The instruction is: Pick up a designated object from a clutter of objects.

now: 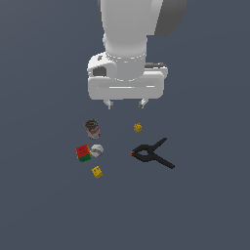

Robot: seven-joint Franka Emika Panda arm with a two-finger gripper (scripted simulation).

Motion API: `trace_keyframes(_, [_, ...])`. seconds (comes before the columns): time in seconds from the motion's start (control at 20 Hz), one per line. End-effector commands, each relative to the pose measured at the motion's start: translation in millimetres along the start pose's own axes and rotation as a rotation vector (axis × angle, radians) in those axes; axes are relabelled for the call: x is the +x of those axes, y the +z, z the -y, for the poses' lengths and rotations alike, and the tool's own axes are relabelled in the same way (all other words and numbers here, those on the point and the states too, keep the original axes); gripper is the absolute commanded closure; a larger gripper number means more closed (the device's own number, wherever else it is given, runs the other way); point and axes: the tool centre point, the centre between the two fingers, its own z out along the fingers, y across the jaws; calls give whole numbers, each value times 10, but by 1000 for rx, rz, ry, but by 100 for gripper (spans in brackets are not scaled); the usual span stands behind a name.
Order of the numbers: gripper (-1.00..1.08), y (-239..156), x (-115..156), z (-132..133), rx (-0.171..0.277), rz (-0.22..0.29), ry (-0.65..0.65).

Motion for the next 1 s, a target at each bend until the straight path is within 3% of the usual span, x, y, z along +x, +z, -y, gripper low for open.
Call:
trace_keyframes(0.0, [-92, 0, 0, 0, 0, 0, 0])
trace_keyframes(0.5, [-92, 91, 25, 175, -26, 14, -72])
trace_keyframes(0.95, [-92, 202, 116, 94, -23, 14, -98])
